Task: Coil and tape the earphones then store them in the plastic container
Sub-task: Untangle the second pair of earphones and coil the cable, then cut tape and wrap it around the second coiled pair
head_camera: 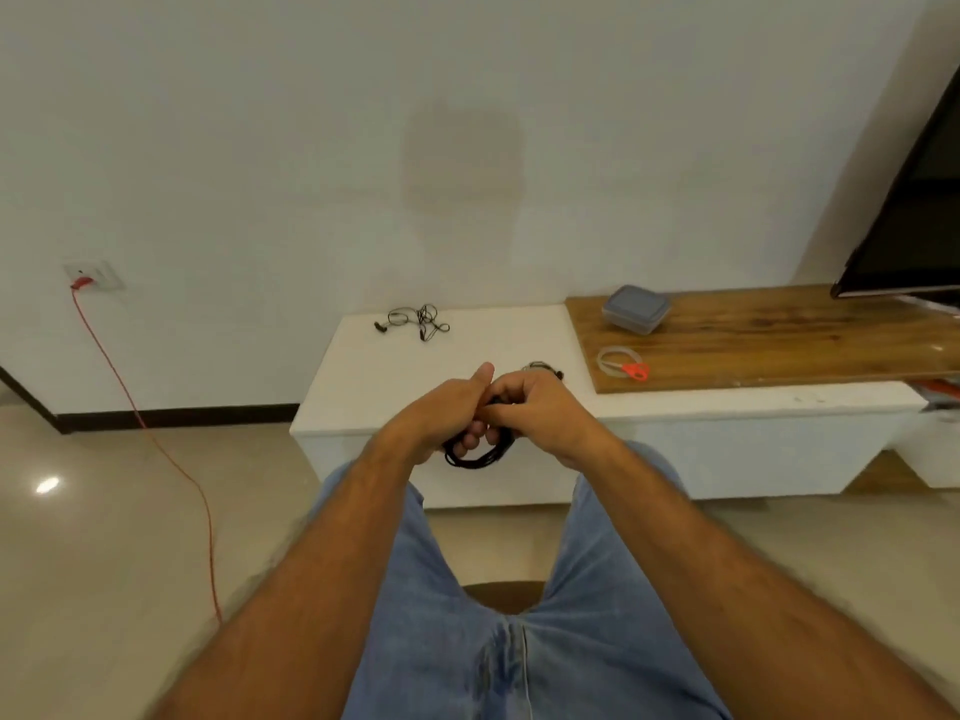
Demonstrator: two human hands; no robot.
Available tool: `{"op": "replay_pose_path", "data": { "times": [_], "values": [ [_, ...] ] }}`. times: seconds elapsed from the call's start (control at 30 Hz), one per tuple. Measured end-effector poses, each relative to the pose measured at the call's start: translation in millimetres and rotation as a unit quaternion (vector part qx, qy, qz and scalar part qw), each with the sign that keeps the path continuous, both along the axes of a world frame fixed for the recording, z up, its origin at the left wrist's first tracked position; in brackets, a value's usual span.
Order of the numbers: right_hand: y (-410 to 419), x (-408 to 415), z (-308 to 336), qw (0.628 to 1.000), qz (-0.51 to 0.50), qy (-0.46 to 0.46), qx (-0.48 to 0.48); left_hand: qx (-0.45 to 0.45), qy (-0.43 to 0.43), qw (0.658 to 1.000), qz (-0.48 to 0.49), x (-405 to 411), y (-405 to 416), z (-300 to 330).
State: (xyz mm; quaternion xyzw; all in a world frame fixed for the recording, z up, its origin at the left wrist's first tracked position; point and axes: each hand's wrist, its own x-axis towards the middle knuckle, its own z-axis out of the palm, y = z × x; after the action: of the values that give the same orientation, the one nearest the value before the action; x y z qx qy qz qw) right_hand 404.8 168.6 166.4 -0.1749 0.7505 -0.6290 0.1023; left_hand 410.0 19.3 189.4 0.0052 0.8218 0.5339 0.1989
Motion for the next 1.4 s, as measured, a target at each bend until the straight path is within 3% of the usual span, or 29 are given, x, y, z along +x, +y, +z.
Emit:
{"op": "replay_pose_path", "data": {
  "times": [0.17, 0.33, 0.57, 0.73, 0.97, 1.2, 1.4],
  "values": [
    [-9.7, -40.8, -42.2, 0.998, -0.037, -0.054, -0.021, 0.046, -0.020, 0.999, 0.005, -39.7, -13.7, -38.0],
    [-17.1, -83.6, -75.9, 0.994, -0.070, -0.081, -0.008, 0.033, -0.014, 0.999, 0.025, -79.7, -28.8, -73.5],
    [-25.5, -166.2, -100.9, 0.986, -0.117, -0.117, -0.018, 0.109, -0.030, 0.984, 0.137, -143.7, -54.2, -117.4],
    [-35.9, -221.2, -131.4, 0.980, -0.147, -0.135, -0.022, 0.133, -0.040, 0.976, 0.167, -192.0, -61.7, -153.4],
    [-50.4, -278.5, -183.5, 0.971, -0.163, -0.174, -0.020, -0.007, 0.020, 0.980, 0.199, -252.5, -65.1, -199.0],
    [-62.7, -305.1, -216.4, 0.974, -0.172, -0.147, 0.027, -0.160, 0.069, 0.964, 0.200, -282.8, -68.2, -227.0],
    [-68.4, -308.5, -221.5, 0.967, -0.160, -0.028, 0.196, -0.202, 0.087, 0.953, 0.207, -292.2, -67.6, -230.6]
  ]
}}
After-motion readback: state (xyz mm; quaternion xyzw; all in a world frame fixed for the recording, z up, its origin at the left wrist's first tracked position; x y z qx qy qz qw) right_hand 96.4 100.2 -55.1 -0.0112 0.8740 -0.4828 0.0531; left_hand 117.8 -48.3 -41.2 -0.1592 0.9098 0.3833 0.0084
